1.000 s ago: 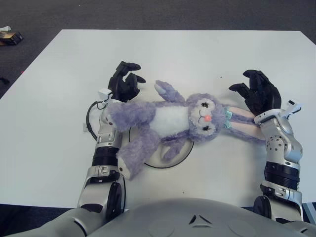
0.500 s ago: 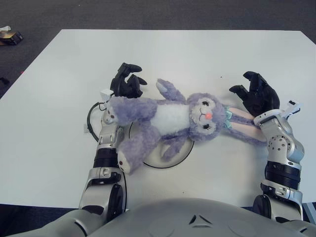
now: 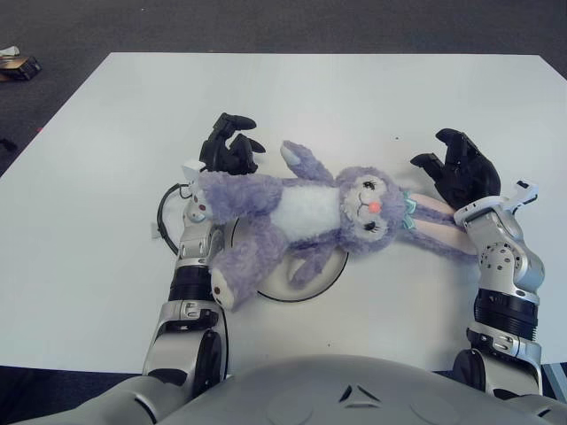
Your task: Put the doll into the plate.
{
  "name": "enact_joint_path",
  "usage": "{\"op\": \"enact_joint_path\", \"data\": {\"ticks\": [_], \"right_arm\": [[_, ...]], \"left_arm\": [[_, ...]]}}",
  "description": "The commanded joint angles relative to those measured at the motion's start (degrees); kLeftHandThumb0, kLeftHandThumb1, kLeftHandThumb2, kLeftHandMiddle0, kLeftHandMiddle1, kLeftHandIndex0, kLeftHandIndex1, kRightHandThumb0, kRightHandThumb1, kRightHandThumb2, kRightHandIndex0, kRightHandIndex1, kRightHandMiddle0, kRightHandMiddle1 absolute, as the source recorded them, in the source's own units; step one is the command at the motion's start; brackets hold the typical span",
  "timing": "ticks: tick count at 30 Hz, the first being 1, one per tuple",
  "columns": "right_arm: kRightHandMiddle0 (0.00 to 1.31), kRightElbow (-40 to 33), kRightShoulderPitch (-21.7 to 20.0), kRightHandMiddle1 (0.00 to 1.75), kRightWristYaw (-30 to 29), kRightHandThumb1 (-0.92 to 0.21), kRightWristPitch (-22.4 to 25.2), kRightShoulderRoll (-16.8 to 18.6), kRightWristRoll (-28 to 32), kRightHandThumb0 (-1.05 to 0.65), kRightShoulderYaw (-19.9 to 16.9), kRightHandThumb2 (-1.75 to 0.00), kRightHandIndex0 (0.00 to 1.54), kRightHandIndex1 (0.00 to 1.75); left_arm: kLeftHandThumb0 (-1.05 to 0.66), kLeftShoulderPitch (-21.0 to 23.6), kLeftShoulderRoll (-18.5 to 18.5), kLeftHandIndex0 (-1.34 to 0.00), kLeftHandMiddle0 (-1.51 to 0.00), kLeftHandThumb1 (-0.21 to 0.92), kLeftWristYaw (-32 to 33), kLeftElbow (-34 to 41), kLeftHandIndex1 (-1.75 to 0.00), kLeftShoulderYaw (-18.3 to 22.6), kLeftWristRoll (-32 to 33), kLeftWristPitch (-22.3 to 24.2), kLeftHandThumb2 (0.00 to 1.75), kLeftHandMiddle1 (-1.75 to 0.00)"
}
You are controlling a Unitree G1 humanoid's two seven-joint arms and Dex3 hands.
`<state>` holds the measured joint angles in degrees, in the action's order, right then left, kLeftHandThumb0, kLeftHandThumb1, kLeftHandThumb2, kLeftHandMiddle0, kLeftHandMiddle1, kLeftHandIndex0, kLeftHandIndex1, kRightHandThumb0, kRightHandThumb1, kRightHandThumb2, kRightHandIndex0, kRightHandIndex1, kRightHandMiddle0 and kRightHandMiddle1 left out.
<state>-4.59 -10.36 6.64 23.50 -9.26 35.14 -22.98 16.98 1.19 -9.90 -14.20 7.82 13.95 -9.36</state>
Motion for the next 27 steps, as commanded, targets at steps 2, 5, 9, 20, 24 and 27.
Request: {"op": "enact_joint_path", "data": {"ticks": [2, 5, 9, 20, 24, 27], "right_arm": [[0.54, -0.26, 0.52, 1.36, 0.07, -0.5, -2.27, 0.58, -1.68, -0.01, 0.88, -0.92, 0.59, 1.59], [0.53, 0.26, 1.1, 1.4, 0.28, -0.47, -4.58, 0.87, -3.87, -0.01, 2.04, -0.99, 0.57, 1.64], [0.51, 0.53, 2.54, 1.47, -2.94, -0.44, -11.85, 1.72, -13.27, -0.01, 5.69, -1.06, 0.54, 1.69], [0.4, 4.03, 3.22, 1.71, -11.74, -0.41, -23.82, 6.19, -25.99, -0.01, 8.59, -1.2, 0.49, 1.74], [0.38, 5.94, 3.27, 1.74, -13.79, -0.4, -27.8, 6.06, -30.16, -0.01, 9.44, -1.21, 0.52, 1.71], [0.38, 8.24, 3.4, 1.74, -15.01, -0.37, -32.18, 5.63, -33.52, -0.01, 10.38, -1.24, 0.57, 1.69]], "left_arm": [[-0.01, -0.84, 0.02, -0.36, -0.52, 0.47, 0.79, 0.65, -1.6, -0.07, -0.19, 1.13, 1.11, -1.75], [-0.01, -0.89, 0.11, -0.37, -0.52, 0.47, 0.9, 0.81, -1.6, -0.05, -0.18, 1.4, 1.11, -1.75], [-0.01, -0.97, 0.19, -0.37, -0.52, 0.46, 1.02, 1.02, -1.6, -0.05, -0.19, 1.68, 1.11, -1.75], [-0.01, -1.16, 0.35, -0.38, -0.52, 0.46, 1.21, 1.41, -1.6, -0.08, -0.05, 2.13, 1.11, -1.75], [-0.01, -1.22, 0.44, -0.38, -0.52, 0.46, 1.21, 1.49, -1.6, -0.05, 0.02, 2.22, 1.11, -1.75], [-0.01, -1.18, 0.5, -0.38, -0.52, 0.46, 1.18, 1.4, -1.59, -0.01, 0.06, 2.22, 1.11, -1.75]]}}
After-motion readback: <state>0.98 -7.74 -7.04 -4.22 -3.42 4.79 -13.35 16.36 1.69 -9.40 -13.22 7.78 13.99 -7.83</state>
